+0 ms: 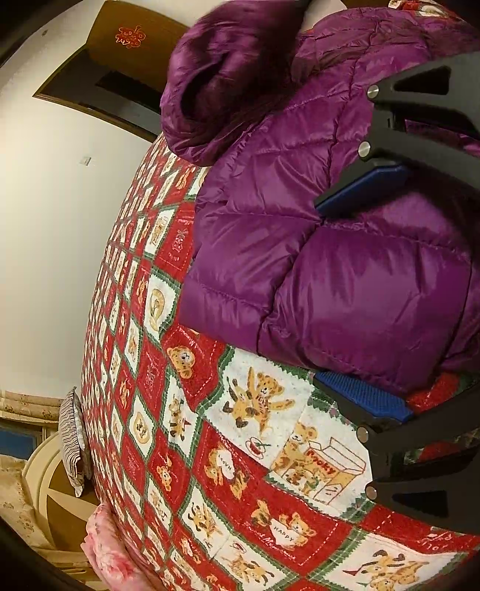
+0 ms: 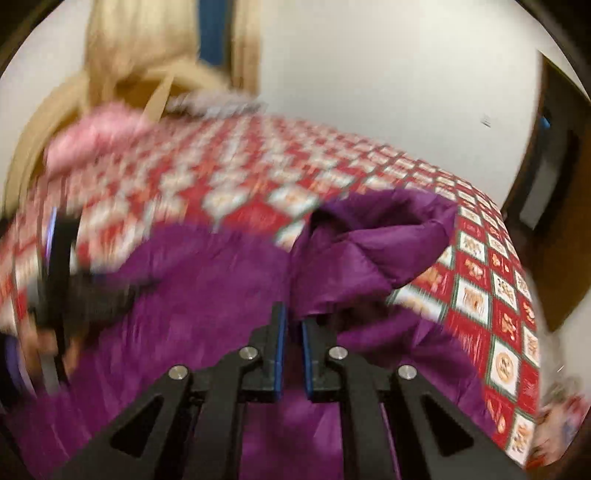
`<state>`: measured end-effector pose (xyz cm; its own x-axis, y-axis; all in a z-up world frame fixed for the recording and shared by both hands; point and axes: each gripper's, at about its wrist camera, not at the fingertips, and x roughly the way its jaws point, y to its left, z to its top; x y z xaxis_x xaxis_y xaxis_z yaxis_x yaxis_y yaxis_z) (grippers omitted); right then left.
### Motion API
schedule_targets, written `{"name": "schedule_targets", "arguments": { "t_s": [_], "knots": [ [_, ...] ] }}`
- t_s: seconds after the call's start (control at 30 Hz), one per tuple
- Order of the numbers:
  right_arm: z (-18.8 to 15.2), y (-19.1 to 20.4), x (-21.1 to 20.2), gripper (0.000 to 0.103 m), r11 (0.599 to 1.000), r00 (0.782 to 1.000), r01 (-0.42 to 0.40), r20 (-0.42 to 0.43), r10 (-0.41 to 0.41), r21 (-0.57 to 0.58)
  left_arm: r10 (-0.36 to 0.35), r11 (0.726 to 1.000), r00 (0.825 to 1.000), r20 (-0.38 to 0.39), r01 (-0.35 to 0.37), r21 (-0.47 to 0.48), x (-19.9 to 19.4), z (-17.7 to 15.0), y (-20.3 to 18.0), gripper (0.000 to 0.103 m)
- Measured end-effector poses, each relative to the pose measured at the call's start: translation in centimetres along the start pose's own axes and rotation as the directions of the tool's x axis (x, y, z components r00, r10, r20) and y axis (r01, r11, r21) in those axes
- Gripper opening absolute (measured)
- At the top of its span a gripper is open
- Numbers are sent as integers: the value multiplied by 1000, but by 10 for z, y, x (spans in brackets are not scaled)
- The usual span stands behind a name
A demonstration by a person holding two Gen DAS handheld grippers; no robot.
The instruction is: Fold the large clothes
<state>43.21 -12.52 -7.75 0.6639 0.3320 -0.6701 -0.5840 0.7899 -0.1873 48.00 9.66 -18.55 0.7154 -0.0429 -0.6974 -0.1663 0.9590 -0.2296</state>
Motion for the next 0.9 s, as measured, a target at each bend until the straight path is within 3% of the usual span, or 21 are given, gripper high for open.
{"name": "schedule_targets", "arguments": {
  "t_s": [0.17,0.27,0.3,0.33,0.4,0.43,0.6,0.67,0.7,0.73,0.77,0.8,0.87,0.9],
  "knots": [
    [-57,18,26,13,999,988,26,-152,-29,-22,11,1000,1000,-3,-10,9,1,0,-1,86],
    [-68,8,24,45,995,980,47,-197,-30,83,10,1000,1000,-4,-10,8,1,0,-1,86],
    [-66,-2,16,69,989,985,15,-169,10,146,10,1000,1000,-3,-10,8,1,0,-1,86],
    [-63,-16,3,85,975,994,-14,-106,39,220,10,1000,1000,-3,-10,8,1,0,-1,86],
    [-53,-41,-19,95,952,1000,-11,6,9,305,10,1000,1000,-3,-10,8,1,0,-2,86],
    [-47,-58,-25,95,933,999,-8,47,-9,359,11,1000,1000,-3,-11,9,1,0,-2,86],
    [-31,-143,7,91,739,997,-20,71,-38,674,12,1000,1000,-4,-12,10,1,0,-2,87],
    [-25,-163,34,85,663,999,-1,28,-30,749,12,1000,1000,-3,-12,10,2,0,-1,87],
    [-23,-168,43,77,646,999,13,10,-31,764,12,1000,1000,-3,-11,9,2,1,-2,87],
    [-18,-172,56,56,632,999,30,-13,-31,774,12,1000,1000,-4,-12,9,2,1,-2,87],
    [-16,-173,61,42,628,1000,26,-16,-21,778,12,1000,1000,-4,-12,10,2,0,-2,87],
    [-10,-171,67,14,630,1000,4,-11,8,776,12,1000,1000,-4,-12,10,2,1,-2,87],
    [5,-155,61,12,671,998,-57,40,41,739,12,1000,1000,-5,-12,11,2,0,-2,88],
    [13,-143,53,12,713,995,-96,86,50,694,11,1000,1000,-5,-11,11,2,0,-2,88]
  ]
}}
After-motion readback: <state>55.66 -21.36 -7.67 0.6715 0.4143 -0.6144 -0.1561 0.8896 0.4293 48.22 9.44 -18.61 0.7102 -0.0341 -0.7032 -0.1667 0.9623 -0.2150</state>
